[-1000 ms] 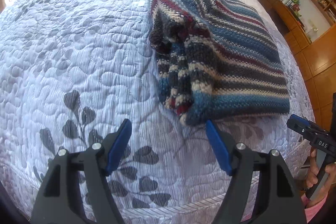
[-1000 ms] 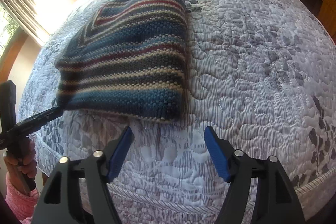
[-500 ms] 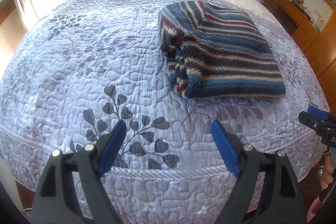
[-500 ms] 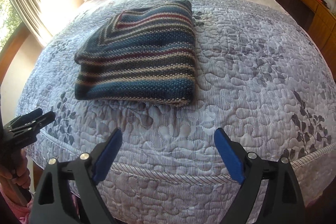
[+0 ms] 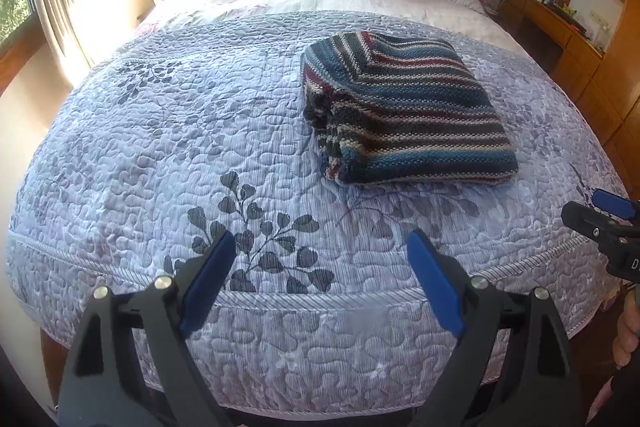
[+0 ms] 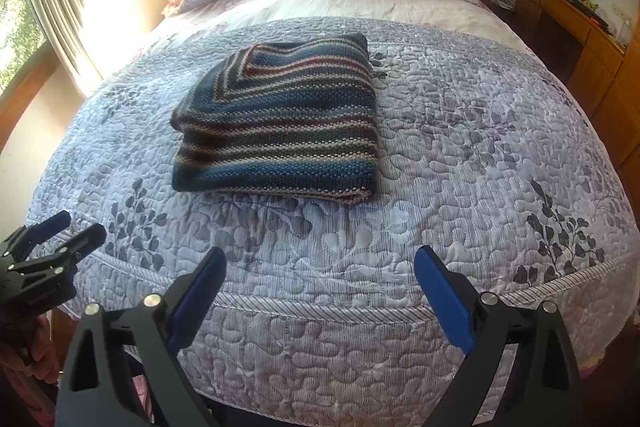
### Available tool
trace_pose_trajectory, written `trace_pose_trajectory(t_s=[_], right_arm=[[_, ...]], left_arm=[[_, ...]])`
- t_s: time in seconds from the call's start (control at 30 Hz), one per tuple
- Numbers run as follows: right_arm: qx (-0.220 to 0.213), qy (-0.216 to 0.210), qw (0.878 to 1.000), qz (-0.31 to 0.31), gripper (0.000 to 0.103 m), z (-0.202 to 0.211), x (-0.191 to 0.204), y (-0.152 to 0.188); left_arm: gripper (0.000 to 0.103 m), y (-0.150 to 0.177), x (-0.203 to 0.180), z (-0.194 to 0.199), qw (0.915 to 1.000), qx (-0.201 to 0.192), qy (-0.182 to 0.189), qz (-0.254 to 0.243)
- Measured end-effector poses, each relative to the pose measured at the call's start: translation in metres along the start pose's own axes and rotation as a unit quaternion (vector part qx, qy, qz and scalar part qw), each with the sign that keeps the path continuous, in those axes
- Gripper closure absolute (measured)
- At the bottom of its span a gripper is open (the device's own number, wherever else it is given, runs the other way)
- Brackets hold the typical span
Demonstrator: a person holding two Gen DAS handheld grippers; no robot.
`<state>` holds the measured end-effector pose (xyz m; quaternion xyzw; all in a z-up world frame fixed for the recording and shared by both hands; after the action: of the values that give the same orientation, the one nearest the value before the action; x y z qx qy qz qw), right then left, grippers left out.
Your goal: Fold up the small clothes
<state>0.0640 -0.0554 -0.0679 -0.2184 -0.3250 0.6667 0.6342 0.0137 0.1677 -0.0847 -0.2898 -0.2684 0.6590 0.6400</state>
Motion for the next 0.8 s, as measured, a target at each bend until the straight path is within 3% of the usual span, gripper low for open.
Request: trace_pose_trajectory(t_s=[0.17,0.37,0.8], right_arm=[[-0.001,-0.022,1.000,-0.016,0.006,0.008,0.004,0.001],[-0.010,-0.020,1.000,-0.005,0.006,0.016,0.009,0.004],[-0.012,0.017,1.000,0.018,0.006,0.015,0.014,0.010]], left_arm=[[0.015,0.001,-0.003,0.013,0.9999,-0.013,-0.005,-0.007],[0.015,0.003,-0.005,0.024,0.9995,-0.024,-0.013,-0.014],[0.015,0.009,-0.002,0.031,0.9993,-0.025,-0.025,-0.011]])
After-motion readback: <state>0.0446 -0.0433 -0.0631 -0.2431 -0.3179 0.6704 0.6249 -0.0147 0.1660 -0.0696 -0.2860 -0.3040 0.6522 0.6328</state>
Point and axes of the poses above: each gripper's, at about its wrist camera, not at the fingertips, and z roughly against the way its jaws point, x to its left, y to its underside, the point moved 2 cm from there along -z, roughly the way its jaws point, and after that the axes turned 15 degrees about -x, right-handed, at the moved point
